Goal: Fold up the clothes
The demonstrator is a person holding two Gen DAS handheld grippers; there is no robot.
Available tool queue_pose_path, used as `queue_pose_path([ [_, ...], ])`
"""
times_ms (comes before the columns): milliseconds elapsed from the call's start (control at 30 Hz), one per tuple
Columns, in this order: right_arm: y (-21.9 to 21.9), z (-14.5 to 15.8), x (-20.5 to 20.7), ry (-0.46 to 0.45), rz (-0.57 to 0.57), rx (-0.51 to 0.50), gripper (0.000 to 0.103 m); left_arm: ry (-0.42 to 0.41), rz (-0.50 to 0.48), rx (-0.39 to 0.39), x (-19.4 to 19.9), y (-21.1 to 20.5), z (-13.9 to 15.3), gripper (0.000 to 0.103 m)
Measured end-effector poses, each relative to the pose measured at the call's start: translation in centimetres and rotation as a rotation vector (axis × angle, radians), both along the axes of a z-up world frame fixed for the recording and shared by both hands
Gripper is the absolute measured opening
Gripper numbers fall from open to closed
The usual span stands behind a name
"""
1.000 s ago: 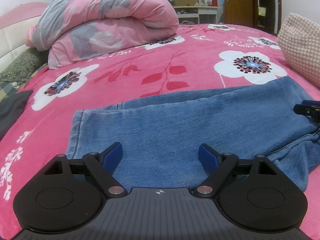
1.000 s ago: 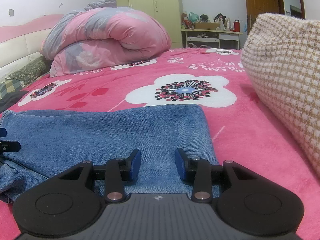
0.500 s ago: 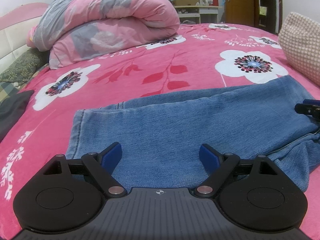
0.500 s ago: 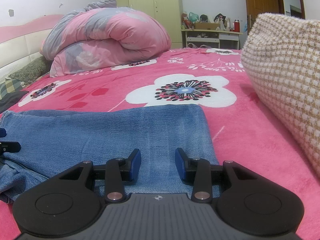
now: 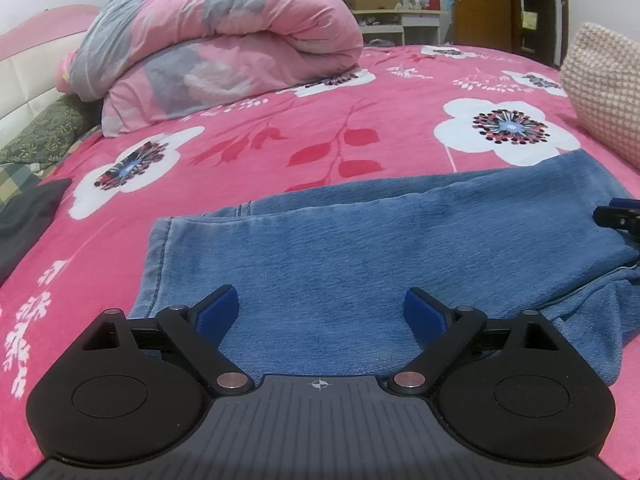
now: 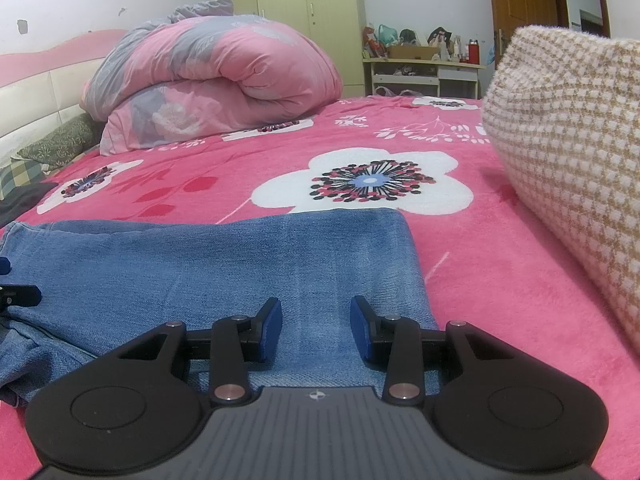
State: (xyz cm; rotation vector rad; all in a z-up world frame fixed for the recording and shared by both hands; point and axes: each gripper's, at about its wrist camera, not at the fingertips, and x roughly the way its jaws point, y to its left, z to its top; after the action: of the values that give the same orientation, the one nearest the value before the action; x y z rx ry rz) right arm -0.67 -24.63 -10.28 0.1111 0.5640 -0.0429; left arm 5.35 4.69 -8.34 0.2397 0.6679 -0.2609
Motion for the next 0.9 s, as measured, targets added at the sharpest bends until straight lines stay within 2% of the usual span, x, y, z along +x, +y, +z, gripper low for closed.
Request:
queue_pose_path([
  [900,-0.01,-0.01,-0.08,-0.001,0.0,0.001,0.04,0.004,0.014,0.002,0.02,0.1,-0.1,0.097],
])
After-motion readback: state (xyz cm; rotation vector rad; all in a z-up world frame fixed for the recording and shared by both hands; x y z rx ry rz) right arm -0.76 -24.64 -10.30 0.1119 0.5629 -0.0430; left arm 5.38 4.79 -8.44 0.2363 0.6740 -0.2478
